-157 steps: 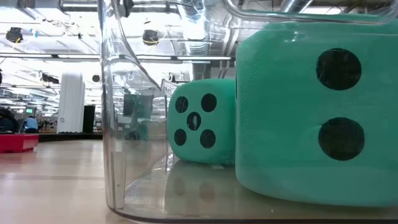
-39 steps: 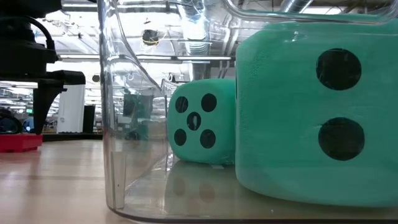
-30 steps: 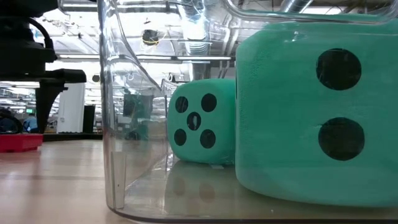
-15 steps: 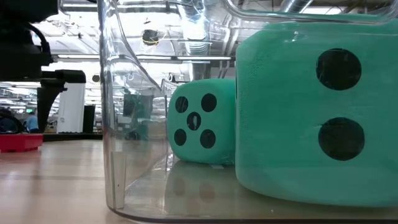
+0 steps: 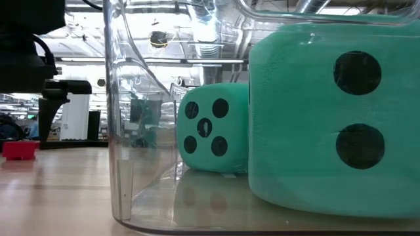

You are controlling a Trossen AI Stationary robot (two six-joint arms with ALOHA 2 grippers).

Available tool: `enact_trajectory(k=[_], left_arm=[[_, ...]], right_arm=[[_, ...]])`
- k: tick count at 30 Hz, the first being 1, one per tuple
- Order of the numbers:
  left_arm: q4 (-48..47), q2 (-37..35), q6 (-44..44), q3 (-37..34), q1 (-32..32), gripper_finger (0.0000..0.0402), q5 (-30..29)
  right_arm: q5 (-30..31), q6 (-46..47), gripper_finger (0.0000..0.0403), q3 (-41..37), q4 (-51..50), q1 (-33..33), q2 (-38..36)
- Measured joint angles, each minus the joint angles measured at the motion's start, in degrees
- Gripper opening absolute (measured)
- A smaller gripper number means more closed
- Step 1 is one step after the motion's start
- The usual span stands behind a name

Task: Pick & Place Toys
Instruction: Put the red game piece into the yellow bin

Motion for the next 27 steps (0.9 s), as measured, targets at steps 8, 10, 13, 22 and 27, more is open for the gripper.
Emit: enact_trajectory(k=[8, 10, 13, 22, 27], left_arm=[[0.6, 0.0, 0.0, 0.0, 3.1, 0.0202, 0.0], [0.6, 0.0, 0.0, 0.0, 3.5, 0.0196, 0.1], [0.6, 0.0, 0.0, 0.0, 3.7, 0.0187, 0.2], [0.5, 0.0, 0.2, 0.0, 3.7, 0.0139, 1.5], [0.6, 0.0, 0.2, 0.0, 3.7, 0.0129, 1.3]], right_arm=[[0.0, 0.0, 0.0398, 0.0, 0.0, 0.0, 0.0], [0.0, 0.0, 0.0398, 0.0, 0.0, 0.0, 0.0], [0.0, 0.0, 0.0398, 0.0, 0.0, 0.0, 0.0], [0.0, 0.0, 0.0398, 0.0, 0.0, 0.0, 0.0], [0.0, 0.0, 0.0398, 0.0, 0.0, 0.0, 0.0]])
